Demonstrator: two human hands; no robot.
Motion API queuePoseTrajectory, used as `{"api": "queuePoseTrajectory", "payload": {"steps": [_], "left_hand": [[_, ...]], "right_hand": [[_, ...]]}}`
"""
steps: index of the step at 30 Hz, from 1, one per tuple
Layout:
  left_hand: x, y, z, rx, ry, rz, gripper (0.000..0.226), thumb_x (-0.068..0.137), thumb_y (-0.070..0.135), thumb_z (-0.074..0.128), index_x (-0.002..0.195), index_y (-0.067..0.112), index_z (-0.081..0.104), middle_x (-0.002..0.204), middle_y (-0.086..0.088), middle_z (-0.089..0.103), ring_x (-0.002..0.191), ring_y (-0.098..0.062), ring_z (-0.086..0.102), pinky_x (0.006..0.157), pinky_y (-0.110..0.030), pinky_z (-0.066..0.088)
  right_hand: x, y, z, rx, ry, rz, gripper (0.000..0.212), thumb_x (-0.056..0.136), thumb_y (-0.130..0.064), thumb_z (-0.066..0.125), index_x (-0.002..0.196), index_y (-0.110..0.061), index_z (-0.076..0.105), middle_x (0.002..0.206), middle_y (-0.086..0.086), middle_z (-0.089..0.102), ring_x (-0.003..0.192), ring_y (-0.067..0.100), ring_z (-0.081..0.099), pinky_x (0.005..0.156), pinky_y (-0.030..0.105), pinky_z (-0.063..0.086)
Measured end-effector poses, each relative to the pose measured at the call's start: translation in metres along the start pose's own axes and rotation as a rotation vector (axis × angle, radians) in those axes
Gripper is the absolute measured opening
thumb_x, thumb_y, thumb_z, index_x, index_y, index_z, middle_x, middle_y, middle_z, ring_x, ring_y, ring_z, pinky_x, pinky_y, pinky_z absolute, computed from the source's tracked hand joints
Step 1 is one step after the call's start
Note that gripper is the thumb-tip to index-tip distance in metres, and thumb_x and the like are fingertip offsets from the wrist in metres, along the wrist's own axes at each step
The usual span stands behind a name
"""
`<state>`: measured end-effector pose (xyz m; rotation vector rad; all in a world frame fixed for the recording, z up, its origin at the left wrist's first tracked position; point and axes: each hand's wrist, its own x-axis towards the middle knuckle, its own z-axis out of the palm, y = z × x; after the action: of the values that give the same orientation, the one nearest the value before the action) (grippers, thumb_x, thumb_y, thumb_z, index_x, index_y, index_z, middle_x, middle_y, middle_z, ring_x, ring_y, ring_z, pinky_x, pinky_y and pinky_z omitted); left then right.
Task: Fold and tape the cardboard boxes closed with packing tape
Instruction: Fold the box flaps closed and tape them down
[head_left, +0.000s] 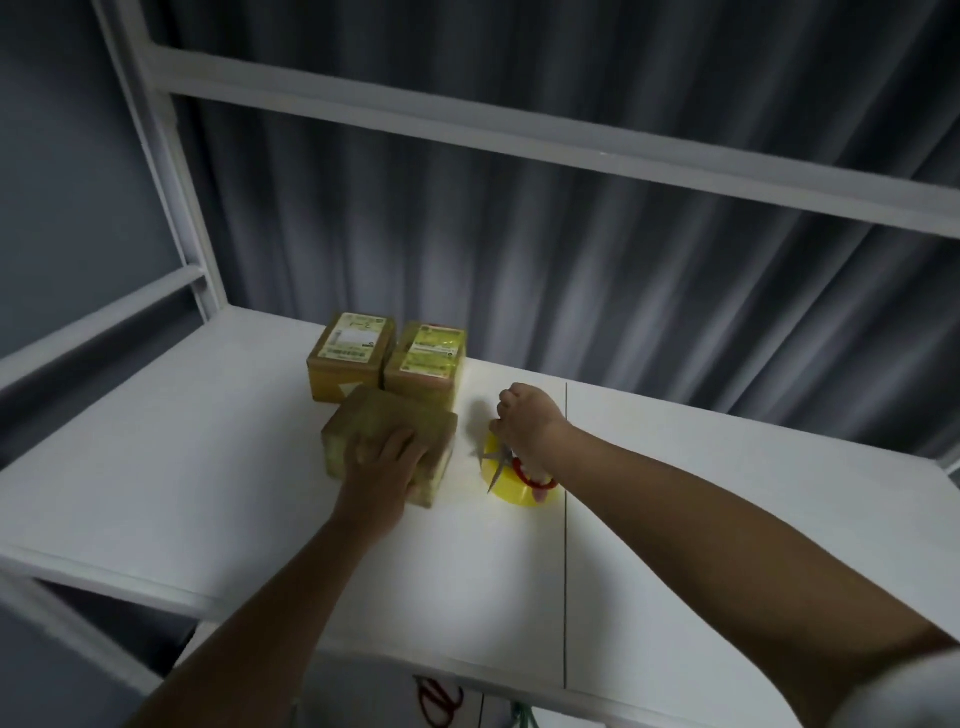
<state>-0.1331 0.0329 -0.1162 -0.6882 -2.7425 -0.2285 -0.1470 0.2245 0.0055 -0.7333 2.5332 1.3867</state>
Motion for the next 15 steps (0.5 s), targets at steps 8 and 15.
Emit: {"api": "queuePoseTrajectory", "payload": {"steps": [8,15], "left_hand": [[-0.002,-0.003,0.000,0.044,0.049,-0.035,0.086,0.038,0.011,0.092,0.112,0.017,0.048,0.106,-0.012,0.067,0.094,-0.034,0.066,0.077,-0.059,0.049],[-0.003,-0.004,0.002,0.032,0.054,-0.052,0.081,0.045,0.015,0.092,0.112,0.016,0.047,0.109,-0.013,0.065,0.097,-0.036,0.065,0.082,-0.061,0.046]], "right_hand": [[0.019,-0.019,-0.017,0.002,-0.004,-0.113,0.029,0.098,-0.013,0.047,0.125,-0.012,0.055,0.131,0.003,0.054,0.122,0.025,0.047,0.094,0.030,0.037],[-0.020,-0.026,0.019,0.138,0.077,-0.034,0.014,0.092,-0.005,0.052,0.093,-0.013,0.063,0.104,-0.001,0.062,0.098,0.025,0.062,0.068,0.026,0.044]]}}
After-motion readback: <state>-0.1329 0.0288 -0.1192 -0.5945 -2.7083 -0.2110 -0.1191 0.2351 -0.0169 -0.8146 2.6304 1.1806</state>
